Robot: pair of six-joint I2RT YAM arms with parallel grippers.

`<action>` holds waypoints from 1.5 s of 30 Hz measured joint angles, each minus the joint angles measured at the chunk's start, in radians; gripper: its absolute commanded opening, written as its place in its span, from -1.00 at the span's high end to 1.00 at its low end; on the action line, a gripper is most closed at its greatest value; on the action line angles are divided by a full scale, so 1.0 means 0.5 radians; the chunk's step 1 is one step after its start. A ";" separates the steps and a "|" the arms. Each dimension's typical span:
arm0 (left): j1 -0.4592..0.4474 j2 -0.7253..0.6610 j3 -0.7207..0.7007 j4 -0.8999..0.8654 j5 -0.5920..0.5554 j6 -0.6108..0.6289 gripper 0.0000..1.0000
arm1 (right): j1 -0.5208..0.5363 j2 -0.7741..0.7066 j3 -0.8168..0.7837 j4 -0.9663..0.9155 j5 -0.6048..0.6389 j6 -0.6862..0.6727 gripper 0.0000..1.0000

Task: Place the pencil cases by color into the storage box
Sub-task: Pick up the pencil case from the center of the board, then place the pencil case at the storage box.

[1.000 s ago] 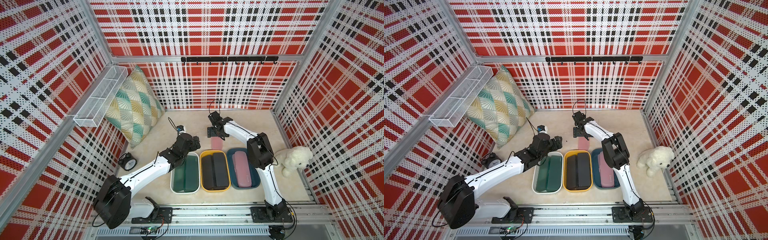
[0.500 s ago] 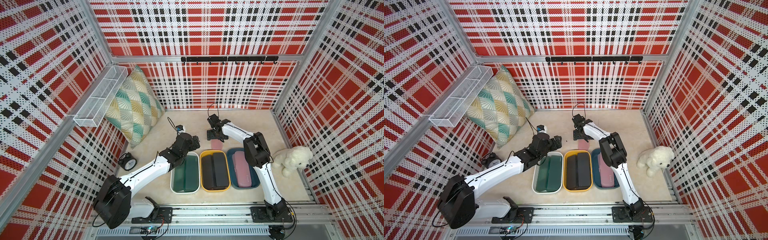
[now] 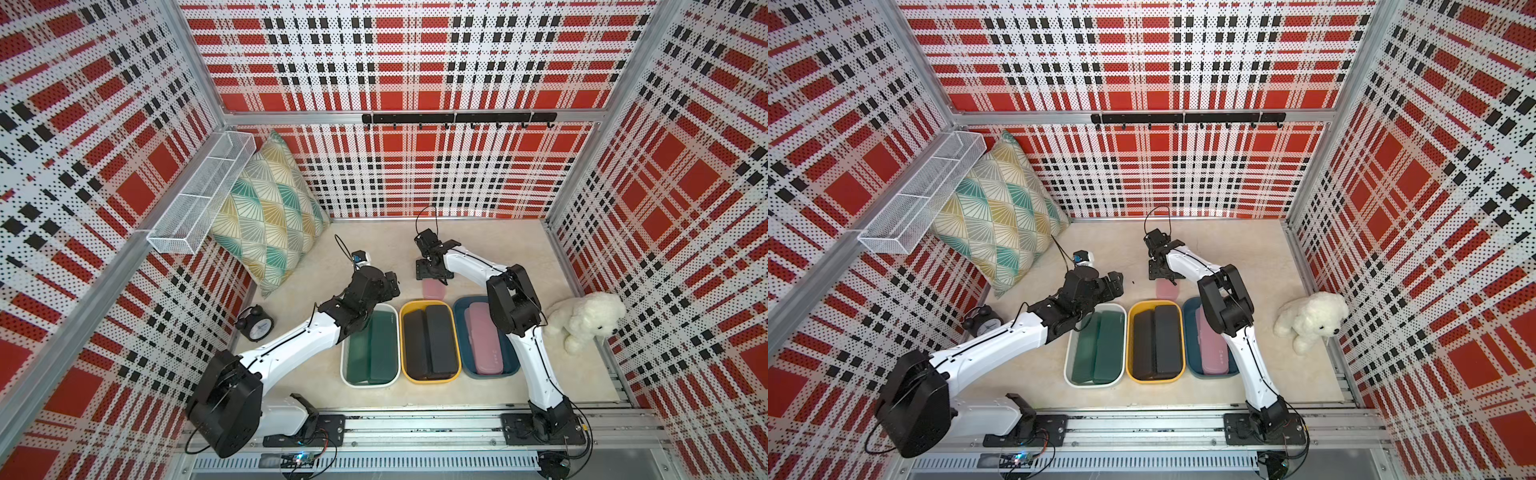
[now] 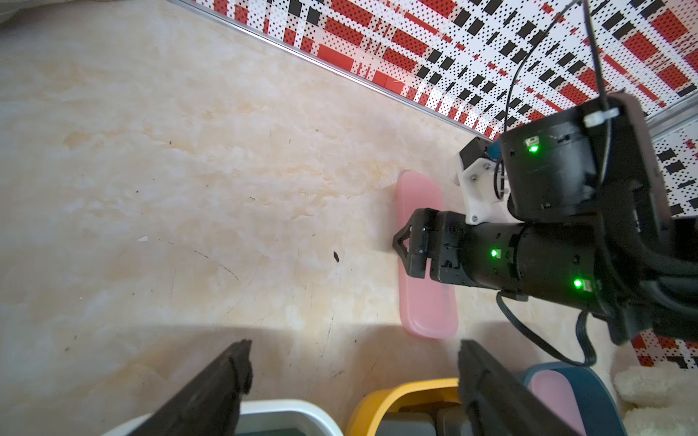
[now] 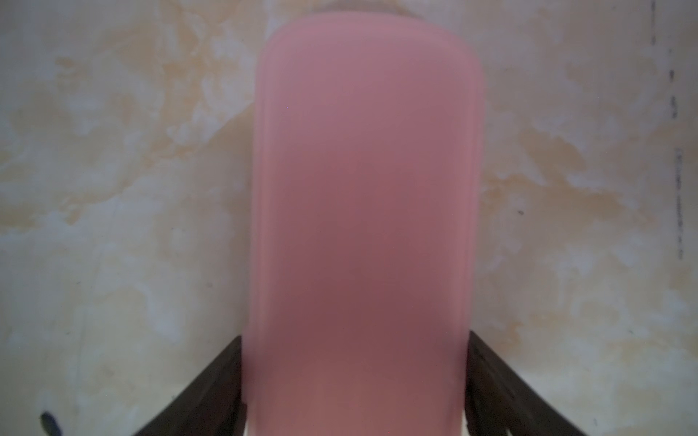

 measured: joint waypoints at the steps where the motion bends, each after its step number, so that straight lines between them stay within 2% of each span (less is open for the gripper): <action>1: 0.000 0.000 -0.005 0.005 0.000 0.000 -0.78 | 0.000 -0.002 -0.005 0.005 0.002 -0.001 -0.40; 11: 0.008 0.000 -0.014 0.007 0.000 0.002 -0.78 | 0.000 -0.102 -0.086 0.025 0.040 -0.036 -0.38; 21: 0.037 -0.002 -0.014 0.007 -0.002 0.006 -0.78 | 0.000 -0.380 -0.139 0.098 0.086 -0.072 -0.37; 45: 0.062 -0.092 -0.014 0.007 -0.002 0.007 -0.78 | 0.069 -1.549 -1.141 0.047 0.342 -0.119 -0.39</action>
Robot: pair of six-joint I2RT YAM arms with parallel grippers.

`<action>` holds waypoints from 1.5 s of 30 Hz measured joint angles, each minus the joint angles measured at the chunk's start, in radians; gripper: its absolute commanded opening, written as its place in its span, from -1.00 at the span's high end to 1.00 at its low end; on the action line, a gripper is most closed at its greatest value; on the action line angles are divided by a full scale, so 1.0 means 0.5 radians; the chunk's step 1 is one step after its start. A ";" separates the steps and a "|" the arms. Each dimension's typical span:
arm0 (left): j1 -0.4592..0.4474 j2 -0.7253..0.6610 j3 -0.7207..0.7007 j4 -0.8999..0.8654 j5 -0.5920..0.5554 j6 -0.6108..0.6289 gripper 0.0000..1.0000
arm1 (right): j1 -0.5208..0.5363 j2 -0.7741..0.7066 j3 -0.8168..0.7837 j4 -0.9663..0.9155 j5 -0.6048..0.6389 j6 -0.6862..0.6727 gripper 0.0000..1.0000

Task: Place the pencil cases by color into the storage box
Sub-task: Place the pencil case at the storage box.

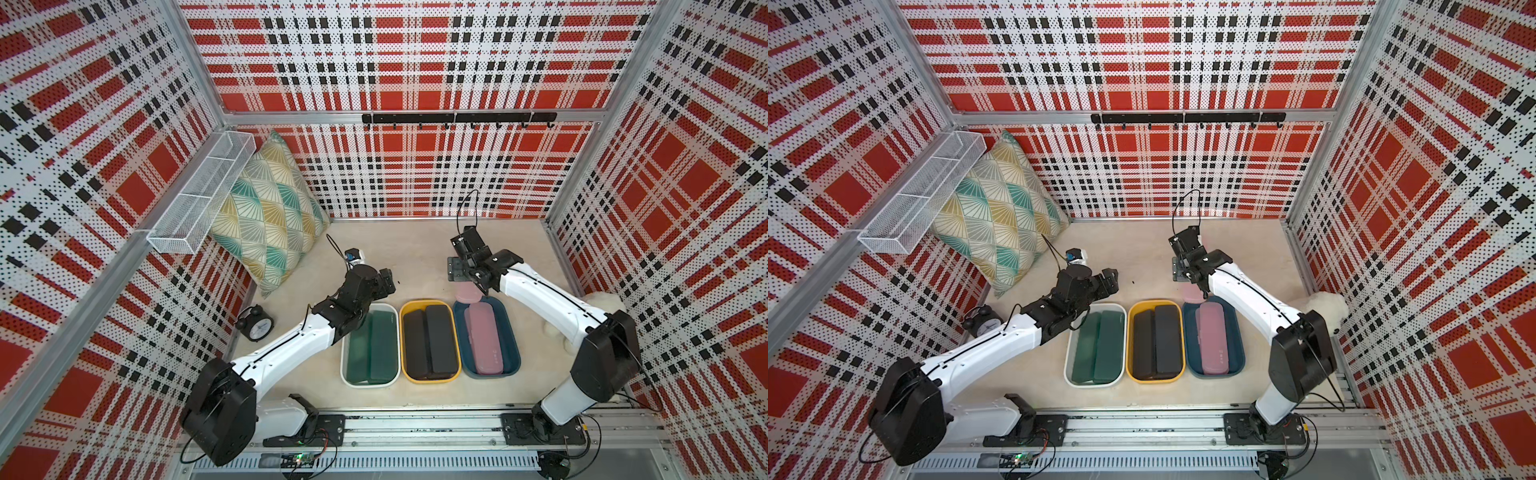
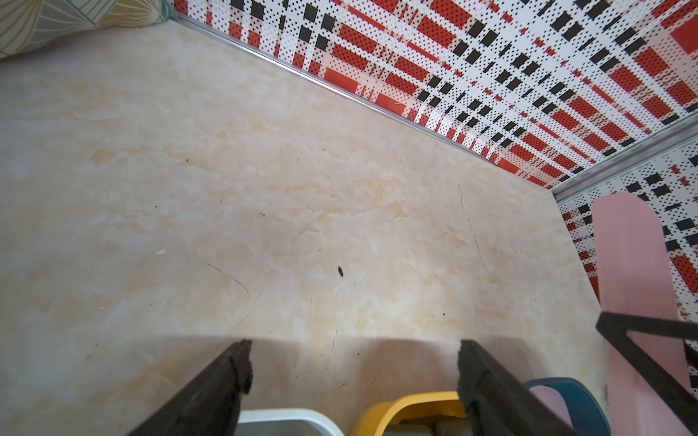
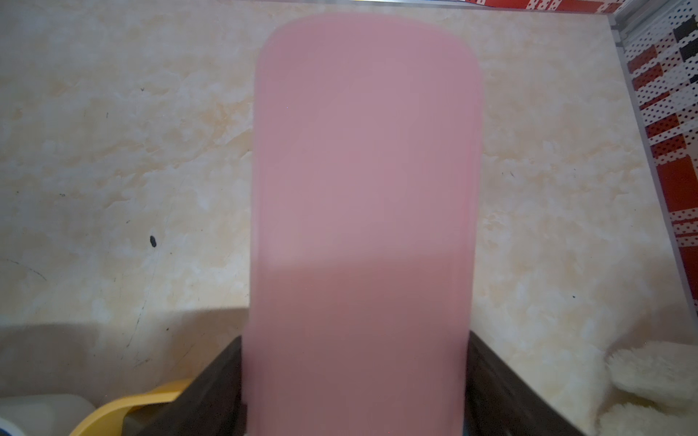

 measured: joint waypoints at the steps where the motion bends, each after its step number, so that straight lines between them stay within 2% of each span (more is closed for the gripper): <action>1: 0.002 -0.005 0.000 0.000 0.001 -0.001 -0.78 | 0.009 -0.048 -0.047 -0.009 0.002 0.002 -0.38; 11: 0.015 -0.025 -0.012 -0.001 -0.002 0.000 -0.78 | 0.108 -0.452 -0.474 -0.087 0.007 0.065 -0.39; 20: 0.021 -0.025 -0.018 0.000 -0.005 0.000 -0.78 | 0.200 -0.700 -0.775 -0.130 -0.002 0.205 -0.39; 33: 0.021 -0.044 -0.031 0.000 -0.015 0.002 -0.78 | 0.425 -0.746 -1.053 -0.105 -0.001 0.394 -0.39; 45: 0.021 -0.049 -0.040 0.000 -0.022 0.009 -0.78 | 0.436 -0.745 -1.158 -0.010 0.011 0.362 -0.39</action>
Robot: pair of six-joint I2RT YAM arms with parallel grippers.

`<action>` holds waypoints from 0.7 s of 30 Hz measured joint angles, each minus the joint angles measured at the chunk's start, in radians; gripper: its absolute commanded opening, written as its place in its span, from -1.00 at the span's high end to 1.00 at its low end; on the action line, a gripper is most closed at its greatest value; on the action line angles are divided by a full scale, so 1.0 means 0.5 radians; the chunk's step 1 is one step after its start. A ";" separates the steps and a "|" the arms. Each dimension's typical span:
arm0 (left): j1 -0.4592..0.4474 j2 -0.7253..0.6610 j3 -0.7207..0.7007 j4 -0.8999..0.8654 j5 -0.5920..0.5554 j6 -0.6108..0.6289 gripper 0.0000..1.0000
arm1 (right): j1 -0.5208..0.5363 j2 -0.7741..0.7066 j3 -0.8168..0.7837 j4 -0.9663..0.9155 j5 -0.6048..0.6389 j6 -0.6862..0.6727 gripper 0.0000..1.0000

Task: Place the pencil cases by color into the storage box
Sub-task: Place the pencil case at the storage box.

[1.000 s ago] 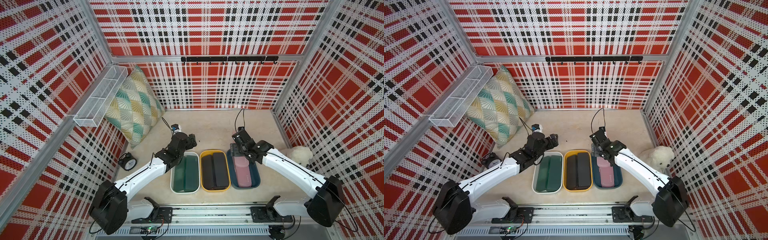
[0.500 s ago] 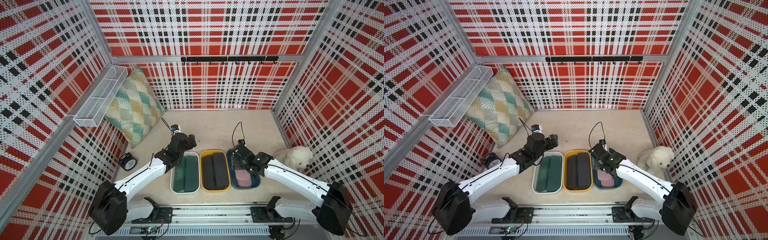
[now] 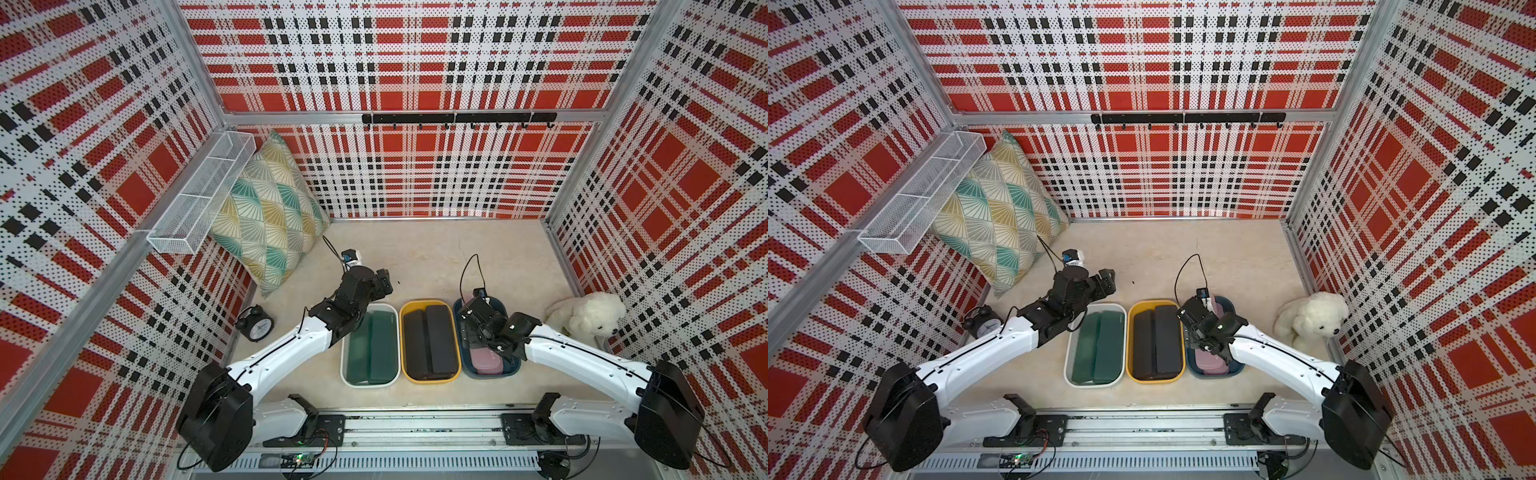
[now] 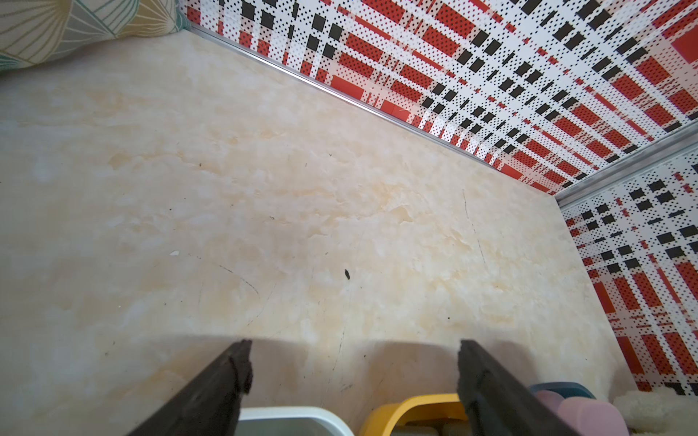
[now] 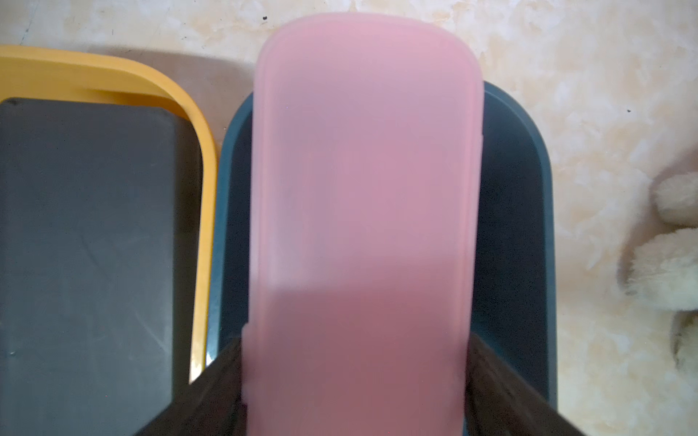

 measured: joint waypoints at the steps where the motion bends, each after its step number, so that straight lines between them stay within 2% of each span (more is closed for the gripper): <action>1: 0.000 0.000 0.000 0.001 0.000 0.000 -0.78 | 0.000 0.002 -0.004 0.012 -0.002 -0.005 -0.39; 21: 0.002 0.000 0.000 0.002 0.001 0.008 -0.78 | 0.000 0.143 -0.074 0.150 -0.027 -0.026 -0.46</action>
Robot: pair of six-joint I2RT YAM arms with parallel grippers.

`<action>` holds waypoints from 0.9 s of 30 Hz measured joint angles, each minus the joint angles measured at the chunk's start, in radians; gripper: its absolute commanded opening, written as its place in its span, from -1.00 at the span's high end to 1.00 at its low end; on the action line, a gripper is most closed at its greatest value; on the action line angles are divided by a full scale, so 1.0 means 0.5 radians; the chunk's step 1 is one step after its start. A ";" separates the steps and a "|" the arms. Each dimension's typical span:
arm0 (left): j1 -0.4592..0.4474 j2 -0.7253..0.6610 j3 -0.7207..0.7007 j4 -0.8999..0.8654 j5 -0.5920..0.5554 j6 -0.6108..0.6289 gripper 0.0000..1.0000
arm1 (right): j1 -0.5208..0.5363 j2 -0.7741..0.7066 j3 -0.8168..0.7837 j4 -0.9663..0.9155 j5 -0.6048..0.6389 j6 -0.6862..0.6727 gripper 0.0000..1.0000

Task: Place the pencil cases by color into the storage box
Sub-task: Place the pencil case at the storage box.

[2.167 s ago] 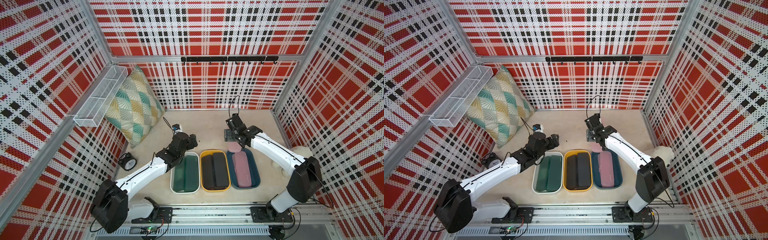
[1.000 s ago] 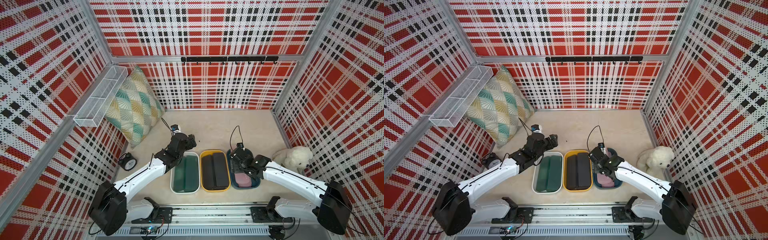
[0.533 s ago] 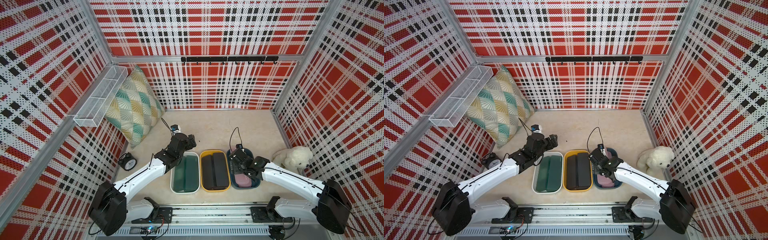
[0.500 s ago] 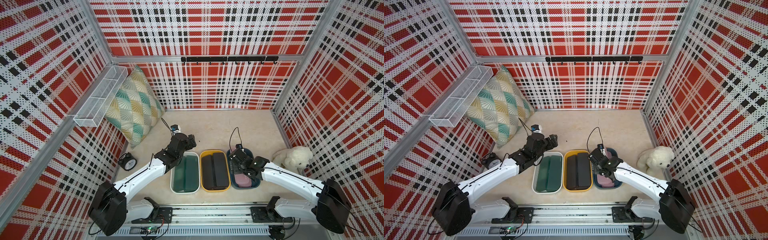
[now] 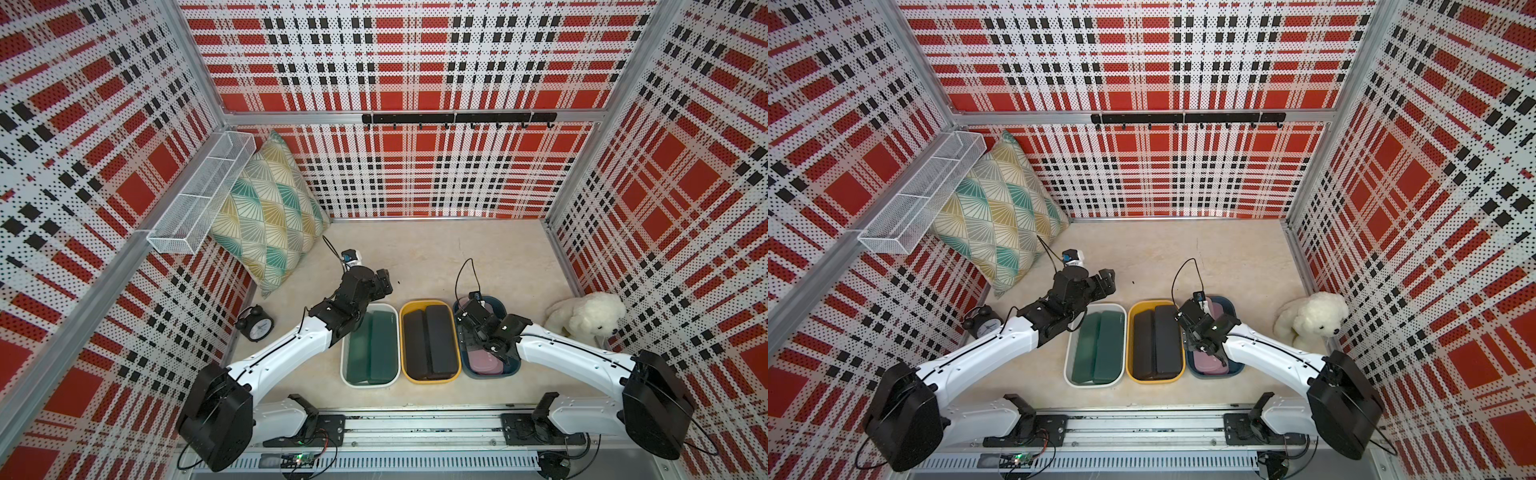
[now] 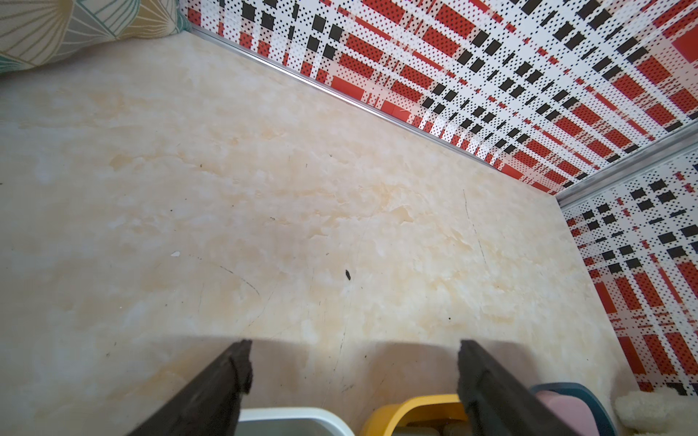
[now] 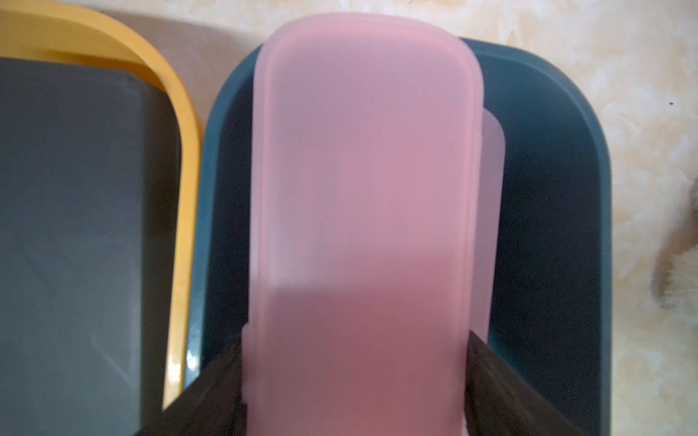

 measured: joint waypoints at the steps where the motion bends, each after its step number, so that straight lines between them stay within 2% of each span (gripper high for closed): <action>1: 0.000 0.000 0.000 0.000 0.000 0.000 -0.78 | 0.000 0.010 0.000 0.005 -0.001 0.001 -0.47; 16: 0.000 0.002 0.000 0.017 0.005 0.005 -0.78 | 0.000 0.082 -0.001 0.027 0.026 0.014 -0.83; 27: -0.001 0.002 -0.001 0.079 0.045 0.015 -0.78 | 0.000 0.066 -0.031 0.026 0.069 0.044 -0.94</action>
